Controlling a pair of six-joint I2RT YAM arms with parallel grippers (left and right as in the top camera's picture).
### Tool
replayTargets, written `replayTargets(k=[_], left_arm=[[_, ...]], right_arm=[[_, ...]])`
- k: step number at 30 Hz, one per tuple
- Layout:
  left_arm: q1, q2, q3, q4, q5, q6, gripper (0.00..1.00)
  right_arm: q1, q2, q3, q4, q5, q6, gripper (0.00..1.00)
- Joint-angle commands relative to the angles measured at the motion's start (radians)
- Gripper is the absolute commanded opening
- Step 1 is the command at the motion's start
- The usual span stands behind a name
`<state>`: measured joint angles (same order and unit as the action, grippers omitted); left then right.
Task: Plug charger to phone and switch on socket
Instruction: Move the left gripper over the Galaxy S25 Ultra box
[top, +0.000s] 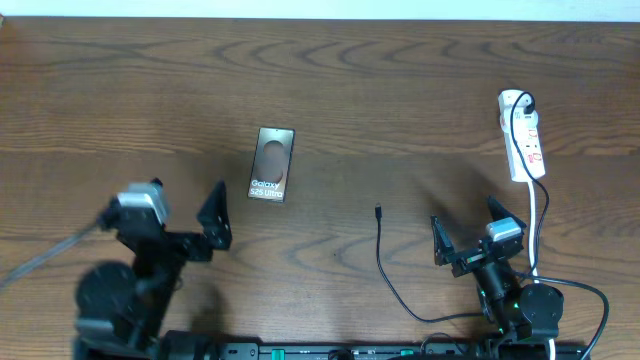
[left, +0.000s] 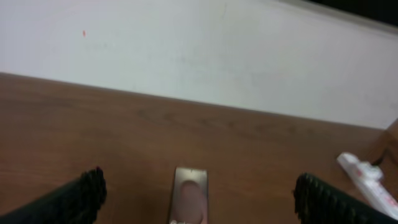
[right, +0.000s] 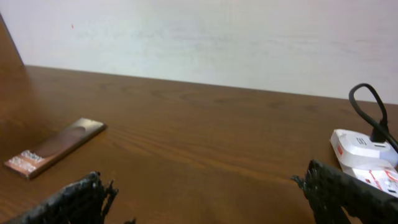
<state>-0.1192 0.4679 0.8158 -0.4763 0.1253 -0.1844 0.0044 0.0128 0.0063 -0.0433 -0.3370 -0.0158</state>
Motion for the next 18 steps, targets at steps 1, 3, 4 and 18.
replayTargets(k=[1,3,4,18], left_arm=[[0.005,0.207,0.284,-0.118,0.005,-0.011,0.98],[0.005,0.342,0.459,-0.223,0.005,-0.011,0.98],[0.005,0.414,0.548,-0.28,0.005,-0.011,0.98],[0.003,1.163,1.172,-0.866,0.006,0.037,0.98]], right_arm=[[0.004,-0.002,-0.001,-0.005,0.009,-0.016,0.99],[0.004,-0.002,-0.001,-0.005,0.009,-0.016,0.99],[0.004,-0.002,-0.001,-0.005,0.009,-0.016,0.99],[0.004,-0.002,-0.001,-0.005,0.009,-0.016,0.99]])
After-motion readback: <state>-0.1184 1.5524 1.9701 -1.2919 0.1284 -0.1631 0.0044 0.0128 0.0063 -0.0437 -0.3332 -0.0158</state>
